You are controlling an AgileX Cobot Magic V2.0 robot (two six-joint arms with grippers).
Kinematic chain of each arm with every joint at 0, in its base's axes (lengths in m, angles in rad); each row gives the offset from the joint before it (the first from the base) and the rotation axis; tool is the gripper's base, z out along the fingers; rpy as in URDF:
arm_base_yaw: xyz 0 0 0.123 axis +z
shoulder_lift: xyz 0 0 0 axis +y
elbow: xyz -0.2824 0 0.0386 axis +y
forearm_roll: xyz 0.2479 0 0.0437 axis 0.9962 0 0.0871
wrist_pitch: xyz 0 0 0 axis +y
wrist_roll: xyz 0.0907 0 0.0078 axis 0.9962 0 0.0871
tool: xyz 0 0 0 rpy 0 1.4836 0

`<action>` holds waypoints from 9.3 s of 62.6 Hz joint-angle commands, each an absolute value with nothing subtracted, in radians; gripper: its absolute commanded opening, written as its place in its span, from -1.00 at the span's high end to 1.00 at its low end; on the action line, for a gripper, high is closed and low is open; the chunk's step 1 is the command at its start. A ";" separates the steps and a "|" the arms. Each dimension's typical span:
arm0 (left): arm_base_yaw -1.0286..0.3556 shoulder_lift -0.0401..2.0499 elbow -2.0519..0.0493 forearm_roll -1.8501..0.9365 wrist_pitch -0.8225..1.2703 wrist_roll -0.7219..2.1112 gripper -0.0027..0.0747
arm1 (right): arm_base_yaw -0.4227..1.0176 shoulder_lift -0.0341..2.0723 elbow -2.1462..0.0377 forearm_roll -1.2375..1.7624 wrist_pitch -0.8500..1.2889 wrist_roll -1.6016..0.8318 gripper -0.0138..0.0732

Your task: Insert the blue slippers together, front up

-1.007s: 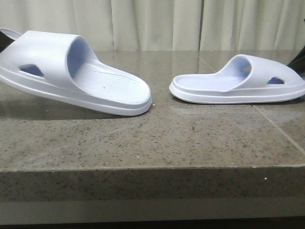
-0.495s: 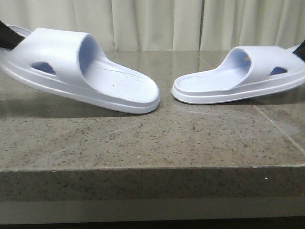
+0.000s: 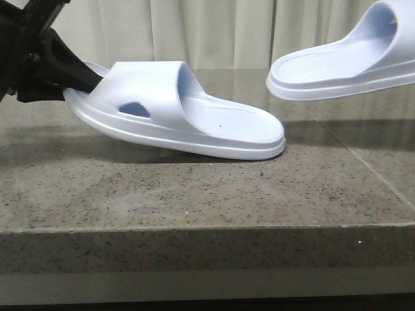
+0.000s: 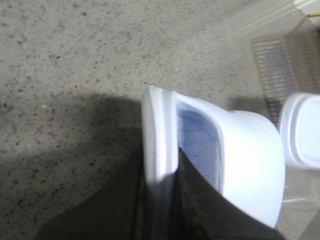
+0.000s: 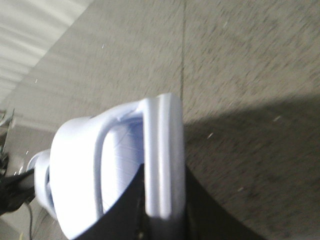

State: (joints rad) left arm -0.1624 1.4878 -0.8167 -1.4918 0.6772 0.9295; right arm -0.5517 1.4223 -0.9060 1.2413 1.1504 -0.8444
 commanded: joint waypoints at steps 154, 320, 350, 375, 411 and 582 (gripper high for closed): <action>-0.308 1.460 -0.800 -1.542 0.552 0.934 0.98 | -0.085 1.352 -0.785 1.230 0.720 -0.906 -0.40; -0.060 0.573 -0.832 0.019 0.966 0.000 -0.12 | 0.008 0.525 -0.876 0.175 1.120 -0.115 -0.39; -0.060 0.513 -0.783 -0.019 0.890 -0.005 0.36 | 0.008 0.443 -0.772 0.175 1.070 -0.114 0.20; -0.060 0.513 -0.725 -0.068 0.769 -0.005 0.98 | 0.008 0.443 -0.772 0.175 1.060 -0.114 0.84; -0.060 0.513 -0.723 -0.087 0.765 0.000 0.98 | 0.008 0.443 -0.772 0.175 1.070 -0.114 0.84; 0.023 -0.021 0.010 -0.100 -0.093 0.067 0.98 | 0.010 0.225 -0.468 0.148 0.529 -0.115 0.84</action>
